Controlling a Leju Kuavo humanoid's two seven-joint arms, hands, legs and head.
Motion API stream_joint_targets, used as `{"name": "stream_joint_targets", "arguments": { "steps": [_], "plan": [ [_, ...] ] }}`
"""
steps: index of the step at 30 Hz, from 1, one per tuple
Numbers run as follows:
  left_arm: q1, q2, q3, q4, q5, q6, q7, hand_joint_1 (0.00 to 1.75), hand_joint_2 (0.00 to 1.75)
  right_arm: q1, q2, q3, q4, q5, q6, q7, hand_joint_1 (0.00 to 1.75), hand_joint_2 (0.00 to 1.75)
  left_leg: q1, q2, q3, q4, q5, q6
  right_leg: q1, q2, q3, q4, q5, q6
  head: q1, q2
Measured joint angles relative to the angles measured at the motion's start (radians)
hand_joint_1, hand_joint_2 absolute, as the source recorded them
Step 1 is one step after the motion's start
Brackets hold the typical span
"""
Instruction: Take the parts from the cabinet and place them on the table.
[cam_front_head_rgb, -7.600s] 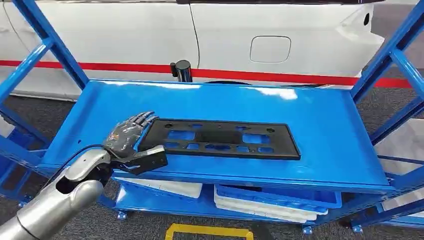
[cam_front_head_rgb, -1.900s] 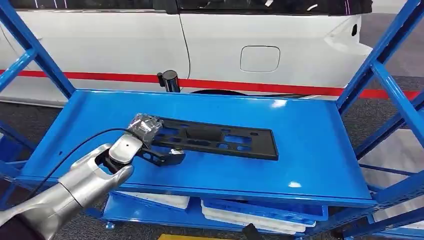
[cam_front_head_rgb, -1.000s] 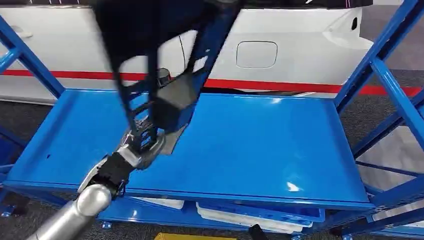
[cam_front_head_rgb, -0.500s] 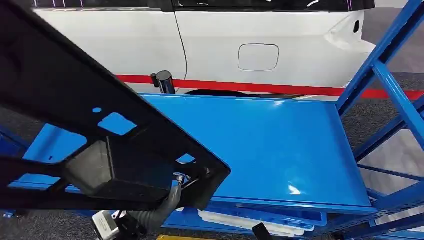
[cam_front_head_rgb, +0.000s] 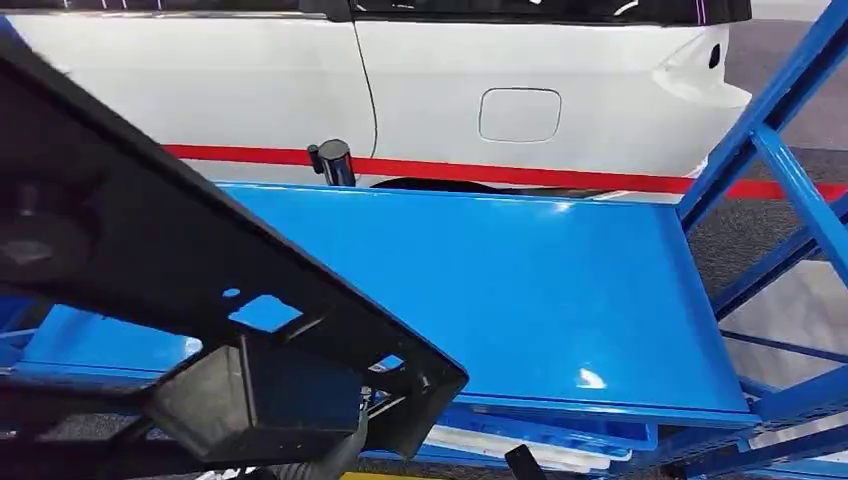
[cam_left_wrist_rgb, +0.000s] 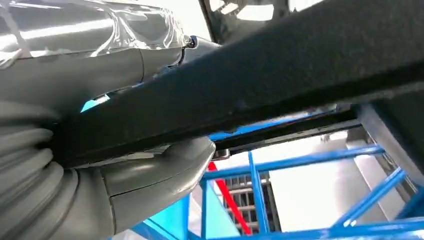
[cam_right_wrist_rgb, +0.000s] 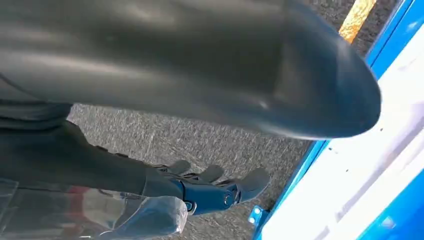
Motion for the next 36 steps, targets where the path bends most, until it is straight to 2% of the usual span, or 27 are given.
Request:
{"name": "stream_joint_targets", "arguments": {
  "steps": [1, 2, 3, 5, 6, 7, 8, 10, 11, 12, 15, 17, 18, 20, 21, 22, 23, 24, 25, 26, 27, 29, 31, 32, 33, 35, 36],
  "plan": [
    [-0.001, 0.000, -0.001, 0.000, 0.001, 0.000, 0.006, 1.75, 1.75, 0.000, 0.000, 0.000, 0.000, 0.000, 0.000, -0.001, 0.00, 0.00, 0.006, 0.002, 0.009, -0.008, 0.007, 0.010, -0.005, -0.001, -0.004, 0.009, -0.010, 0.005, 0.000, 0.000],
    [-0.001, 0.000, -0.001, 0.000, 0.005, 0.000, 0.009, 1.75, 1.75, 0.000, 0.000, 0.000, 0.000, -0.001, 0.000, -0.001, 0.00, 0.00, 0.005, 0.002, 0.009, -0.008, 0.008, 0.013, -0.004, -0.003, -0.016, 0.043, -0.035, 0.007, 0.001, 0.000],
    [0.000, -0.001, -0.002, 0.000, 0.016, -0.001, 0.010, 1.75, 1.75, 0.000, 0.000, 0.000, 0.000, -0.002, 0.000, -0.002, 0.00, 0.00, 0.005, 0.003, 0.009, -0.008, 0.008, 0.021, -0.003, -0.003, -0.047, 0.111, -0.075, 0.007, 0.003, 0.000],
    [0.004, -0.002, -0.003, 0.002, 0.041, -0.006, 0.007, 1.75, 1.75, 0.002, 0.002, 0.001, 0.000, -0.008, 0.000, -0.002, 0.00, 0.00, 0.001, 0.004, 0.008, -0.008, 0.007, 0.023, -0.003, -0.003, -0.128, 0.285, -0.149, 0.010, 0.005, 0.000],
    [0.006, -0.002, -0.003, 0.005, 0.047, -0.007, 0.005, 1.75, 1.75, 0.003, 0.003, 0.001, 0.000, -0.008, 0.000, -0.002, 0.00, 0.00, 0.000, 0.004, 0.009, -0.008, 0.007, 0.023, -0.003, -0.003, -0.154, 0.339, -0.160, 0.011, 0.005, 0.000],
    [0.008, -0.002, -0.003, 0.007, 0.051, -0.007, 0.005, 1.75, 1.75, 0.004, 0.004, 0.001, 0.000, -0.009, 0.000, -0.003, 0.00, 0.00, 0.000, 0.003, 0.010, -0.007, 0.006, 0.023, -0.003, -0.003, -0.154, 0.333, -0.144, 0.011, 0.005, 0.000],
    [0.009, -0.002, -0.003, 0.008, 0.053, -0.007, 0.004, 1.75, 1.75, 0.004, 0.004, 0.001, 0.000, -0.009, 0.000, -0.004, 0.00, 0.00, 0.000, 0.002, 0.011, -0.007, 0.006, 0.023, -0.003, -0.003, -0.128, 0.278, -0.108, 0.010, 0.005, 0.000],
    [0.009, -0.002, -0.003, 0.009, 0.055, -0.007, 0.003, 1.75, 1.75, 0.002, 0.003, 0.001, 0.000, -0.010, 0.000, -0.006, 0.00, 0.00, 0.001, 0.001, 0.017, -0.006, 0.002, 0.019, -0.004, -0.003, -0.038, 0.098, -0.024, 0.006, 0.005, 0.000],
    [0.009, -0.002, -0.003, 0.009, 0.056, -0.007, 0.002, 1.75, 1.75, 0.001, 0.004, 0.001, 0.000, -0.010, 0.000, -0.006, 0.00, 0.00, -0.001, 0.000, 0.018, -0.005, -0.001, 0.015, -0.004, -0.004, -0.002, 0.027, -0.009, 0.003, 0.006, 0.000],
    [0.009, -0.002, -0.003, 0.010, 0.056, -0.007, 0.002, 1.75, 1.75, -0.001, 0.005, 0.001, 0.000, -0.010, 0.000, -0.006, 0.00, 0.00, -0.009, 0.000, 0.014, 0.001, -0.006, 0.009, -0.001, -0.003, 0.003, 0.009, -0.011, -0.002, 0.005, 0.000],
    [0.010, -0.002, -0.003, 0.013, 0.060, -0.001, 0.007, 1.75, 1.75, 0.002, 0.007, 0.001, 0.000, -0.018, 0.000, -0.008, 0.00, 0.00, -0.005, 0.001, 0.013, -0.005, -0.002, -0.002, 0.005, -0.002, -0.002, 0.009, -0.008, -0.014, 0.004, 0.000],
    [0.009, -0.001, -0.003, 0.013, 0.069, 0.001, 0.016, 1.75, 1.75, 0.001, 0.008, 0.000, 0.000, -0.020, 0.000, -0.010, 0.00, 0.00, 0.000, 0.002, -0.002, 0.029, -0.031, -0.014, -0.002, -0.003, 0.000, 0.004, -0.003, -0.023, 0.003, 0.000],
    [0.009, -0.001, -0.002, 0.013, 0.073, 0.000, 0.019, 1.75, 1.75, 0.000, 0.011, 0.000, 0.000, -0.022, 0.000, -0.010, 0.00, 0.00, 0.001, 0.002, -0.033, 0.100, -0.072, -0.020, -0.002, -0.003, -0.001, 0.004, -0.003, -0.030, 0.001, 0.000],
    [0.010, 0.000, -0.002, 0.014, 0.075, -0.001, 0.028, 1.75, 1.75, 0.000, 0.014, 0.000, 0.000, -0.029, 0.000, -0.009, 0.00, 0.00, 0.003, 0.002, -0.114, 0.276, -0.146, -0.029, -0.001, -0.004, -0.002, 0.005, -0.004, -0.031, 0.000, 0.000],
    [0.011, 0.000, -0.003, 0.016, 0.075, -0.002, 0.032, 1.75, 1.75, 0.001, 0.014, 0.000, 0.000, -0.029, 0.000, -0.008, 0.00, 0.00, 0.004, 0.002, -0.143, 0.333, -0.156, -0.031, -0.001, -0.005, -0.002, 0.005, -0.004, -0.031, 0.000, 0.000],
    [0.011, 0.001, -0.003, 0.018, 0.075, -0.002, 0.034, 1.75, 1.75, 0.001, 0.015, 0.000, 0.000, -0.029, 0.000, -0.006, 0.00, 0.00, 0.005, 0.002, -0.148, 0.336, -0.145, -0.032, -0.001, -0.004, -0.002, 0.005, -0.004, -0.031, 0.000, 0.000],
    [0.011, 0.001, -0.003, 0.019, 0.075, -0.002, 0.039, 1.75, 1.75, 0.001, 0.015, 0.000, 0.000, -0.031, 0.000, -0.004, 0.00, 0.00, 0.007, 0.002, -0.130, 0.295, -0.116, -0.032, -0.002, -0.004, -0.001, 0.005, -0.004, -0.031, 0.000, 0.000],
    [0.010, 0.001, -0.003, 0.021, 0.074, -0.002, 0.044, 1.75, 1.75, 0.001, 0.017, 0.000, 0.000, -0.032, 0.000, -0.001, 0.00, 0.00, 0.007, 0.002, -0.092, 0.212, -0.071, -0.031, -0.002, -0.003, 0.001, 0.005, -0.004, -0.031, 0.000, 0.000],
    [0.008, 0.001, -0.003, 0.021, 0.074, -0.003, 0.052, 1.75, 1.75, 0.000, 0.019, 0.000, 0.000, -0.035, 0.000, 0.003, 0.00, 0.00, 0.007, 0.002, -0.035, 0.092, -0.018, -0.027, -0.002, -0.002, 0.004, 0.005, -0.005, -0.030, 0.000, 0.000],
    [0.006, 0.001, -0.003, 0.021, 0.075, -0.005, 0.059, 1.75, 1.75, 0.000, 0.020, 0.000, 0.000, -0.039, 0.000, 0.006, 0.00, 0.00, 0.007, 0.002, -0.005, 0.028, 0.003, -0.023, -0.002, -0.002, 0.004, 0.005, -0.005, -0.029, 0.000, 0.000],
    [0.003, 0.001, -0.003, 0.021, 0.076, -0.008, 0.064, 1.75, 1.75, 0.000, 0.022, 0.000, 0.000, -0.041, 0.000, 0.008, 0.00, 0.00, -0.002, 0.002, 0.006, -0.002, -0.004, -0.017, 0.006, -0.001, 0.001, 0.008, -0.008, -0.023, 0.000, 0.000],
    [0.004, 0.001, -0.005, 0.021, 0.081, -0.014, 0.072, 1.75, 1.75, 0.000, 0.023, 0.000, 0.000, -0.051, 0.000, 0.019, 0.00, 0.00, -0.005, 0.001, 0.001, 0.004, -0.003, -0.009, 0.003, -0.001, -0.001, 0.006, -0.005, -0.014, 0.001, 0.000],
    [0.004, 0.000, -0.005, 0.020, 0.084, -0.019, 0.073, 1.75, 1.75, 0.000, 0.024, 0.000, 0.000, -0.063, 0.000, 0.029, 0.00, 0.00, -0.002, 0.005, 0.006, -0.006, 0.006, 0.008, 0.003, 0.002, 0.000, 0.004, -0.004, 0.001, 0.001, 0.000],
    [0.003, 0.000, -0.006, 0.020, 0.087, -0.022, 0.074, 1.75, 1.75, 0.000, 0.024, -0.001, 0.000, -0.067, 0.000, 0.032, 0.00, 0.00, 0.000, 0.009, 0.010, -0.010, 0.010, 0.013, -0.003, -0.002, -0.005, 0.022, -0.021, 0.002, 0.002, 0.000],
    [0.003, 0.000, -0.006, 0.019, 0.093, -0.023, 0.076, 1.75, 1.75, 0.000, 0.024, -0.001, 0.000, -0.071, 0.000, 0.033, 0.00, 0.00, 0.001, 0.013, 0.010, -0.010, 0.010, 0.018, -0.001, -0.002, -0.027, 0.072, -0.056, 0.003, 0.005, 0.000],
    [0.005, 0.000, -0.007, 0.019, 0.107, -0.026, 0.078, 1.75, 1.75, 0.000, 0.024, -0.001, 0.000, -0.072, 0.000, 0.034, 0.00, 0.00, -0.001, 0.024, 0.010, -0.010, 0.009, 0.024, -0.001, -0.002, -0.109, 0.249, -0.138, 0.006, 0.007, 0.000],
    [0.005, 0.000, -0.008, 0.019, 0.115, -0.028, 0.079, 1.75, 1.75, 0.002, 0.024, -0.001, 0.000, -0.072, 0.000, 0.036, 0.00, 0.00, -0.002, 0.029, 0.010, -0.009, 0.009, 0.024, -0.001, -0.002, -0.138, 0.310, -0.155, 0.008, 0.007, 0.000]
  ]
}}
